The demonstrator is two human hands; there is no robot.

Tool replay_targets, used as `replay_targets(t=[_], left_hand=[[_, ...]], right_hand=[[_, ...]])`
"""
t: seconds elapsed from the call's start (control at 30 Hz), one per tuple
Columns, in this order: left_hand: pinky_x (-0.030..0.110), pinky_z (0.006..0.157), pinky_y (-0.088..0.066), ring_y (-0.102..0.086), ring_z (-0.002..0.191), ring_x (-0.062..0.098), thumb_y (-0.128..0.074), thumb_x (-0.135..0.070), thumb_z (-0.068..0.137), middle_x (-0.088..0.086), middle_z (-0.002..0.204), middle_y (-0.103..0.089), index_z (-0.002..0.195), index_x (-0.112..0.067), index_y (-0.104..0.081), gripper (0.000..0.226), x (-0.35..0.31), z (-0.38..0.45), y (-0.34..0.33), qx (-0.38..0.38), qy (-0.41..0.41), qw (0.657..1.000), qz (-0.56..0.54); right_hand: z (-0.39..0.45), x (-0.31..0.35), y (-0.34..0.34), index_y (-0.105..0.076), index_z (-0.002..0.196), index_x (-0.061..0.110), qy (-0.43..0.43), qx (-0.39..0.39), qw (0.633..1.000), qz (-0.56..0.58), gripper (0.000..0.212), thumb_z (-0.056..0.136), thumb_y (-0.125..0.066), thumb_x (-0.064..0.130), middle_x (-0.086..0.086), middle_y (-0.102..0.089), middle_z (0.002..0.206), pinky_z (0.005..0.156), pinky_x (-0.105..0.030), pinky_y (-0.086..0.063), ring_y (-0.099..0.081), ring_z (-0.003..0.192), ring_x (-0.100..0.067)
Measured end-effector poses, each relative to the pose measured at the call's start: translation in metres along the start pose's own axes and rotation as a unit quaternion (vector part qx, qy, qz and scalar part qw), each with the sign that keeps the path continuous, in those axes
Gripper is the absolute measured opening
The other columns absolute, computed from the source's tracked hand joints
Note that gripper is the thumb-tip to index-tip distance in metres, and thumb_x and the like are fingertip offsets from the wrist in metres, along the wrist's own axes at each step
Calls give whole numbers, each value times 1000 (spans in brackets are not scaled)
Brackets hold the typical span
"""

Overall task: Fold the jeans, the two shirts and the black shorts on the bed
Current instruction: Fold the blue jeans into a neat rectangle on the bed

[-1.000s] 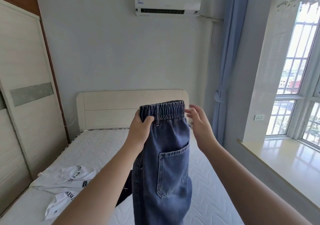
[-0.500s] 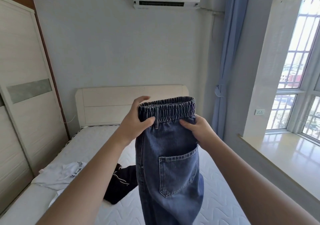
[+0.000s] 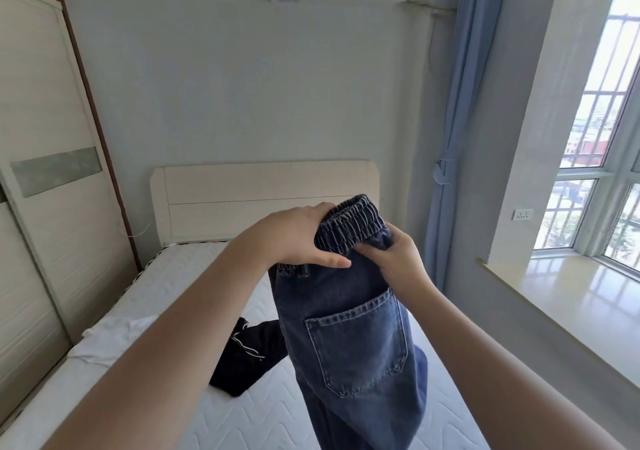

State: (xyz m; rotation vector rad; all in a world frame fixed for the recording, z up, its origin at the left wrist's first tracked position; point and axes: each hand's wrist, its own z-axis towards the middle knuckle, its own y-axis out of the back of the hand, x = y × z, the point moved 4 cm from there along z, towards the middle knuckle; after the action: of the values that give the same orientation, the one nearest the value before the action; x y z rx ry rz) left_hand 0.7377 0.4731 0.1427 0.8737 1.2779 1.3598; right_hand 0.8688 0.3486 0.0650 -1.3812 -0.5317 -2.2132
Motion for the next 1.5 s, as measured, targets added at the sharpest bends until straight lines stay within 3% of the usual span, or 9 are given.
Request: replay_targets(t=[0.47, 0.6, 0.73, 0.83, 0.93, 1.13, 1.23, 1.37, 1.5], left_hand=[[32, 73, -51, -63, 87, 15, -76, -24, 70, -7, 92, -65, 101, -27, -58, 36, 11, 10, -42, 71, 1, 993, -98], [34, 69, -51, -65, 80, 16, -76, -21, 70, -4, 84, -68, 94, -29, -60, 30, 4, 6, -68, 71, -3, 988, -134], [30, 65, -48, -64, 80, 13, -77, -20, 70, -5, 85, -68, 98, -23, -63, 32, 1, 3, -82, 65, 10, 986, -150], [29, 66, -48, -64, 79, 13, -77, -21, 70, -3, 85, -69, 98, -22, -64, 31, -9, 3, -85, 66, 13, 986, -150], [34, 69, -50, -65, 79, 17, -77, -20, 70, 0, 83, -69, 95, -18, -64, 29, -20, 6, -87, 58, 18, 987, -147], [34, 68, -48, -64, 78, 18, -78, -18, 70, -1, 80, -68, 89, -21, -62, 25, -41, 19, -88, 41, 34, 988, -149], [33, 69, -47, -64, 77, 16, -78, -16, 69, -5, 76, -68, 86, -23, -63, 24, -42, 24, -86, 4, 50, 983, -175], [29, 65, -46, -62, 66, 5, -80, -11, 72, -12, 70, -70, 80, -23, -65, 21, -30, 27, -86, -48, 98, 962, -252], [31, 71, -50, -68, 69, 10, -80, -2, 75, -11, 75, -73, 83, -21, -69, 23, -21, 27, -107, -56, 127, 920, -367]], right_hand=[[-25, -32, 4, -71, 96, 32, -34, 54, 993, -97, 15, 82, -76, 32, 4, -75, 96, 95, -52, -51, -69, 98, -21], [-63, -77, 31, -57, 129, 22, -146, 134, 980, 14, 33, 96, -60, 22, 0, -67, 124, 102, -36, -48, -60, 120, -20], [-113, -149, 63, -52, 134, 31, -342, 50, 937, -52, 86, 73, -42, 89, 10, -54, 138, 114, -48, -31, -46, 133, -21], [-146, -255, 97, -56, 124, 29, -475, -3, 877, -74, 88, 67, -40, 95, 11, -54, 126, 102, -42, -36, -49, 128, -26], [-179, -306, 106, -64, 114, 23, -525, 25, 849, -53, 99, 43, -66, 93, 3, -66, 111, 95, -44, -48, -62, 111, -24], [-170, -245, 109, -69, 91, 10, -466, -58, 874, 125, 29, 94, -56, 35, -11, -67, 97, 94, -43, -47, -62, 95, -24], [-146, -227, 139, -61, 79, 9, -413, -114, 889, 161, 27, 98, -51, 26, -9, -61, 82, 71, -27, -48, -63, 73, -15], [-114, -189, 202, -64, 105, 3, -317, -143, 919, 185, 47, 84, -70, 44, -17, -68, 100, 81, -35, -55, -65, 104, -37], [-94, -139, 261, -67, 101, 0, -209, -163, 951, 161, 51, 84, -66, 48, -22, -69, 98, 81, -37, -57, -66, 94, -31]])
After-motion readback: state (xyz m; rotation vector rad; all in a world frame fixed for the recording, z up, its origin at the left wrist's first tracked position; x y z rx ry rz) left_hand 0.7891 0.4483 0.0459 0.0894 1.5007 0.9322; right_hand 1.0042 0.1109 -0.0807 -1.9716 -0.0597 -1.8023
